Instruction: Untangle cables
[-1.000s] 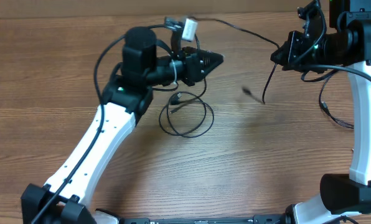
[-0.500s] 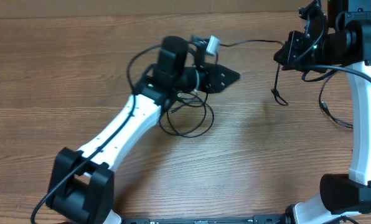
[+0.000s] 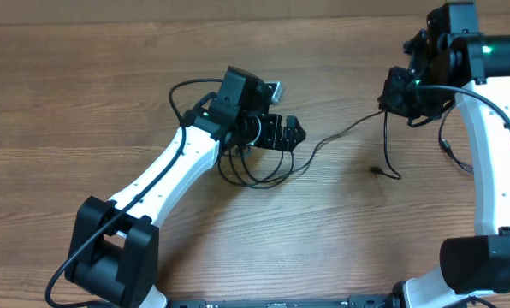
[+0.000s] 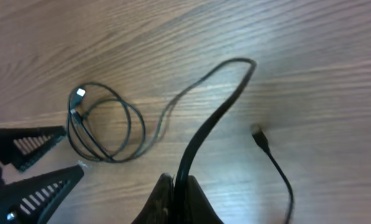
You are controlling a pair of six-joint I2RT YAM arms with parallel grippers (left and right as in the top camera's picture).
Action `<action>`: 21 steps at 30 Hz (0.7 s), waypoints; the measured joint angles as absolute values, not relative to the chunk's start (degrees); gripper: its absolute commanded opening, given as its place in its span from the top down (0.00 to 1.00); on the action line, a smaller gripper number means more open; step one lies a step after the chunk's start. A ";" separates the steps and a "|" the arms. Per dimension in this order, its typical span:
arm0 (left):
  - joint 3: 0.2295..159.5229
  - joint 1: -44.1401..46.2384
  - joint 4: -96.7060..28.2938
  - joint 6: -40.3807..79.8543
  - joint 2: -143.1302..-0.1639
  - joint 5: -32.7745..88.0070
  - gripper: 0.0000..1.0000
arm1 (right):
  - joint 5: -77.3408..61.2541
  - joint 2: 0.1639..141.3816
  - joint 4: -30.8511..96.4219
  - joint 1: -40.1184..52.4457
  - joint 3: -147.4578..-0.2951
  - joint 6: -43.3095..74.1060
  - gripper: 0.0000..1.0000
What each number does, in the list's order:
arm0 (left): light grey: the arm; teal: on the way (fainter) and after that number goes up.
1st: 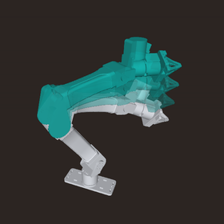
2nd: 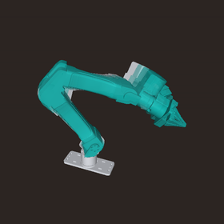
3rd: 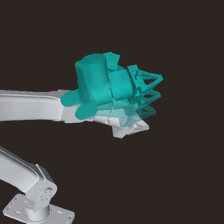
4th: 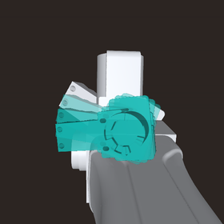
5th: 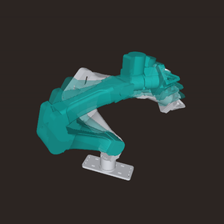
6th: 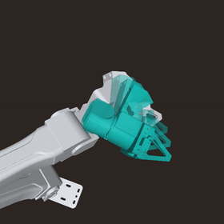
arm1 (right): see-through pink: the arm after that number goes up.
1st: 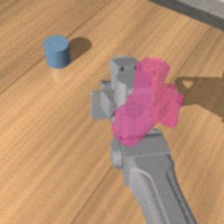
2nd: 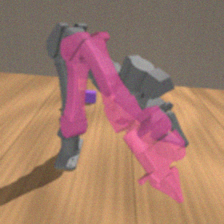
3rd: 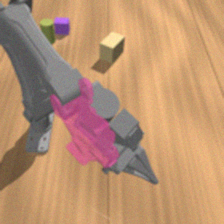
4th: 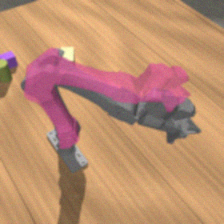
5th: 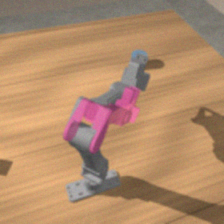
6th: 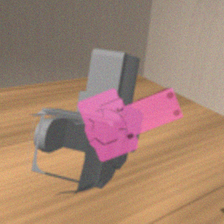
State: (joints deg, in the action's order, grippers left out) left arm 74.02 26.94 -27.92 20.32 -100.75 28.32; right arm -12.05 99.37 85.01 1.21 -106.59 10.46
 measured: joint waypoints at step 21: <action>74.00 22.79 -37.78 24.08 -100.75 9.76 0.07 | -22.50 99.39 56.93 13.37 -76.03 18.06 0.92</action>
State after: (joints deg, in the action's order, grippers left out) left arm 74.00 22.79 -37.78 24.08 -100.75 9.76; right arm -22.50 99.39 56.93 13.37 -76.03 18.06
